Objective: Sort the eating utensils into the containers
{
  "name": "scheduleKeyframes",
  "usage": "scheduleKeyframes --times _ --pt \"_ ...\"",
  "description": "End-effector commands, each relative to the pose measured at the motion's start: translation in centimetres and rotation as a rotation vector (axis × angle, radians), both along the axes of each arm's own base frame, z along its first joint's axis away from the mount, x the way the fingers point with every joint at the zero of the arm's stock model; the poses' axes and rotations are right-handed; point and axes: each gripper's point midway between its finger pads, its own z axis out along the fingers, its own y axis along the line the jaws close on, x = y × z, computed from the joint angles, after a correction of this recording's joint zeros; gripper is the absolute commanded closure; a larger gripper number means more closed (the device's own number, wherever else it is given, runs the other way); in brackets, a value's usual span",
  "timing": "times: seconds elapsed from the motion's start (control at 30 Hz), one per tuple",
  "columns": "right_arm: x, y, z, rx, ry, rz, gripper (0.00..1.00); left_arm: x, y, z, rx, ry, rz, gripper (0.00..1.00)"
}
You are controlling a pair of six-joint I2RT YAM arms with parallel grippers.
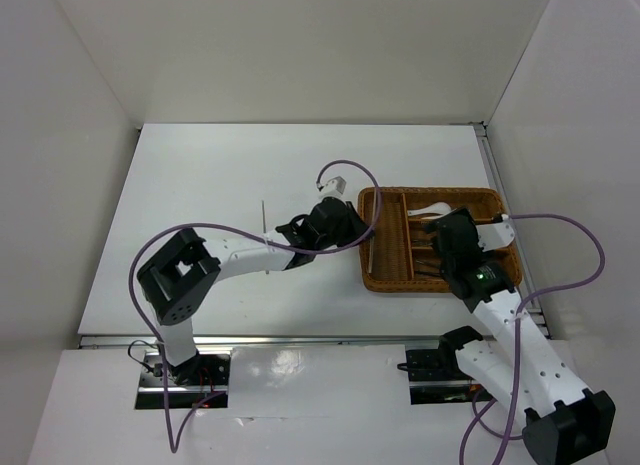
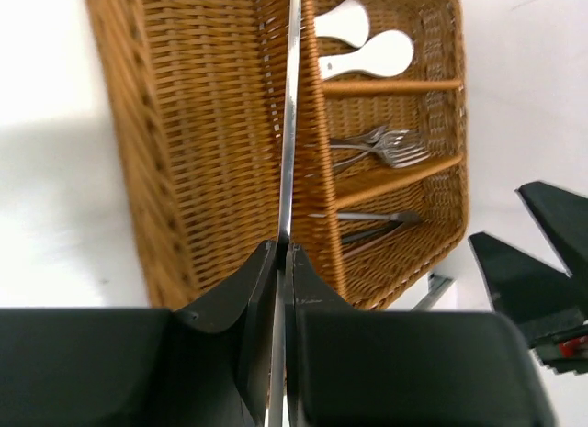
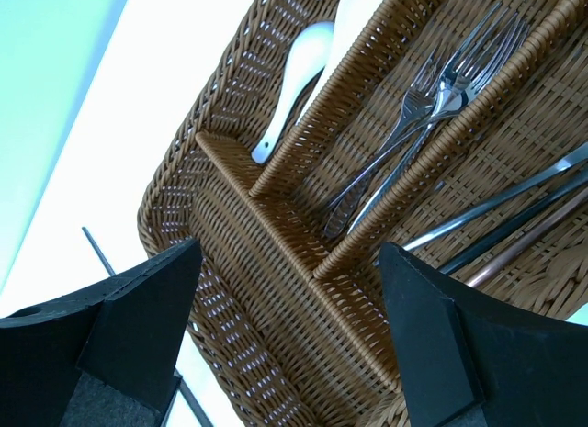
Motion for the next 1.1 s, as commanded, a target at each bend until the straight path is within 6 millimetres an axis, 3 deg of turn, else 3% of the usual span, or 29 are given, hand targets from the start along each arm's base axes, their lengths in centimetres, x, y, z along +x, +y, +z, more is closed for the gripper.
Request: scheduleKeyframes --times 0.0,0.2,0.23,0.27,0.33,0.4,0.53,0.67,0.7,0.73,0.77,0.87,0.9,0.97,1.0,1.07 --pt "-0.4 -0.8 0.0 -0.013 -0.006 -0.035 0.14 1.3 -2.3 3.8 -0.151 -0.049 0.061 0.89" --pt "-0.4 -0.7 -0.1 -0.015 -0.001 -0.023 0.14 1.9 -2.6 1.9 -0.111 -0.011 0.107 0.85" --pt "-0.3 -0.6 0.0 -0.019 -0.006 -0.019 0.14 2.0 -2.8 2.4 -0.120 -0.017 0.106 0.81" --pt "-0.3 -0.6 0.0 -0.019 -0.006 -0.019 0.14 2.0 -2.5 1.3 -0.089 -0.001 0.116 0.77" --pt "-0.3 -0.6 0.0 -0.019 -0.006 -0.019 0.14 2.1 -2.4 1.2 -0.077 0.003 0.124 0.70" --pt "-0.1 -0.5 0.2 -0.017 -0.011 -0.007 0.14 2.2 -2.1 1.6 -0.047 -0.024 0.118 0.53" --pt "0.0 -0.3 0.3 -0.016 -0.016 0.005 0.14 1.8 -2.4 4.3 0.012 -0.114 0.020 0.31" --pt "0.4 0.2 1.0 -0.020 -0.032 0.039 0.14 0.7 -1.8 7.9 0.046 -0.181 -0.059 0.28" --pt "0.5 0.5 1.1 -0.022 -0.034 0.060 0.14 0.5 -0.7 7.3 0.060 -0.176 -0.072 0.28" --pt "1.2 0.8 1.9 -0.025 -0.069 0.082 0.14 0.5 0.0 8.3 0.046 -0.200 -0.077 0.28" --pt "1.5 1.5 1.8 -0.056 -0.058 0.148 0.14 1.0 1.9 10.6 0.039 -0.254 -0.057 0.28" --pt "2.7 3.8 2.4 -0.105 -0.087 0.323 0.14 1.2 6.2 10.2 0.150 -0.283 -0.027 0.26" --pt "3.0 4.5 2.6 -0.113 -0.095 0.369 0.14 1.1 9.1 9.9 0.196 -0.272 0.008 0.25" --pt "3.7 5.8 3.1 -0.117 -0.114 0.446 0.14 1.3 12.5 8.8 0.276 -0.266 0.065 0.25" --pt "3.9 6.1 3.0 -0.119 -0.112 0.464 0.14 1.5 15.0 6.8 0.329 -0.233 0.098 0.25" --pt "4.3 6.8 2.4 -0.117 -0.100 0.496 0.14 1.0 18.6 5.2 0.415 -0.194 0.160 0.25"
